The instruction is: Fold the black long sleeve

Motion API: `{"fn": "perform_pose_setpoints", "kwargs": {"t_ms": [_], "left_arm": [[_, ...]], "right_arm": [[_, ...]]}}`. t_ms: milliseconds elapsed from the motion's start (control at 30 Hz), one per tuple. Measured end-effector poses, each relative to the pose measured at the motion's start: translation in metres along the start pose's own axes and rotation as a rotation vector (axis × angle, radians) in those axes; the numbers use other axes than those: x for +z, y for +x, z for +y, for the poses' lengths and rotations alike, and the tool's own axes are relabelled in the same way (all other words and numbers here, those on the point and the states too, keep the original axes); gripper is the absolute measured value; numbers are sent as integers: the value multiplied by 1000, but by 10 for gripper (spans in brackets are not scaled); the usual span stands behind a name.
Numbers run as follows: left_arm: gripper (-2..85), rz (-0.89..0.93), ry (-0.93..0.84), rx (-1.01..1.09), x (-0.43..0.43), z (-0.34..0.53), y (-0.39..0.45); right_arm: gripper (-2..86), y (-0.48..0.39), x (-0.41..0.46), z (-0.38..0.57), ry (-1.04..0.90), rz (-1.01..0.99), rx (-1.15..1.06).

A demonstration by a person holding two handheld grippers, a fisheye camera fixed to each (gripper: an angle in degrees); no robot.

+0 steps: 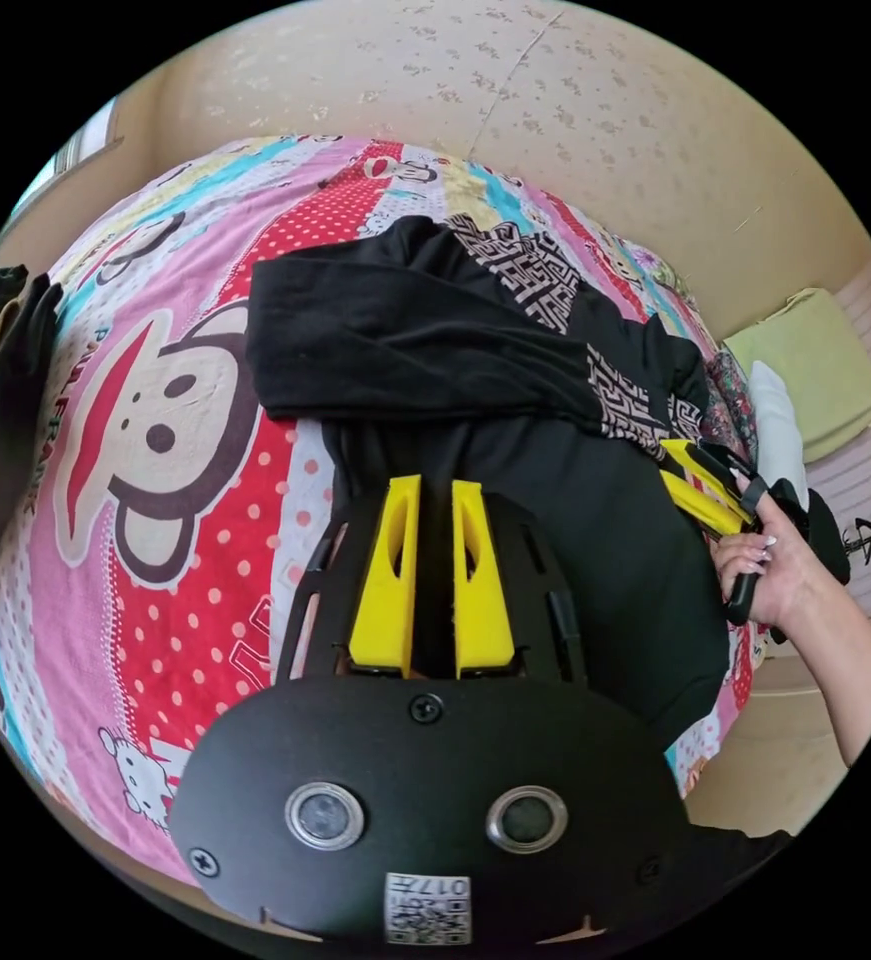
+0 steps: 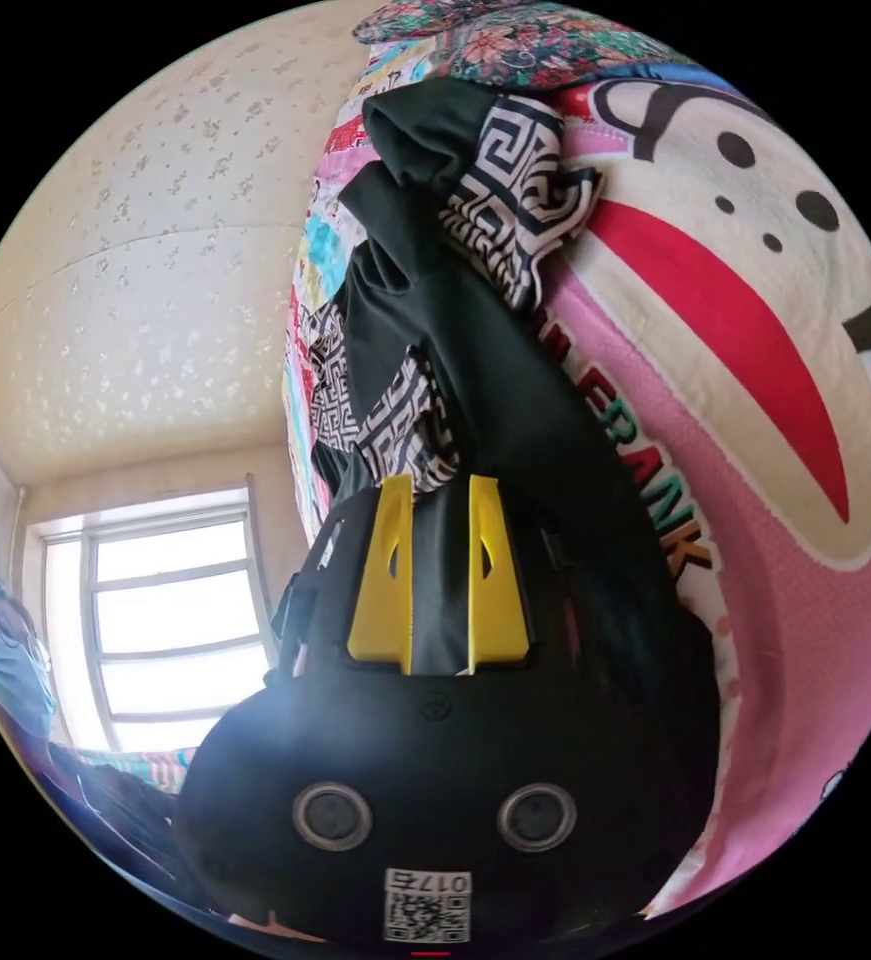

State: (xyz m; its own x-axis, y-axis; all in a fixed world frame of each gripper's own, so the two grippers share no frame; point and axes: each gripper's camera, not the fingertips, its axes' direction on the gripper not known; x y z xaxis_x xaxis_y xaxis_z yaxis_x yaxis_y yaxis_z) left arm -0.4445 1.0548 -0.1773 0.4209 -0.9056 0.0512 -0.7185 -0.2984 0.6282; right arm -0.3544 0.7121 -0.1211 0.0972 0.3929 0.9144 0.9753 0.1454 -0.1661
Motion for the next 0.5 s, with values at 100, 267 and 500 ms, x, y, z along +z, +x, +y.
{"fn": "perform_pose_setpoints", "kwargs": {"t_ms": [100,267,500], "left_arm": [[61,99,-38,-58,-16,-9,-33],[47,254,-123,-126,-60,-34,-70],[55,458,-83,-66,-85,-58,-67]], "right_arm": [[55,-26,-5,7,64,33,-36],[32,-84,-16,22,86,44,-132],[17,-182,-25,43,56,-120,-371]]}}
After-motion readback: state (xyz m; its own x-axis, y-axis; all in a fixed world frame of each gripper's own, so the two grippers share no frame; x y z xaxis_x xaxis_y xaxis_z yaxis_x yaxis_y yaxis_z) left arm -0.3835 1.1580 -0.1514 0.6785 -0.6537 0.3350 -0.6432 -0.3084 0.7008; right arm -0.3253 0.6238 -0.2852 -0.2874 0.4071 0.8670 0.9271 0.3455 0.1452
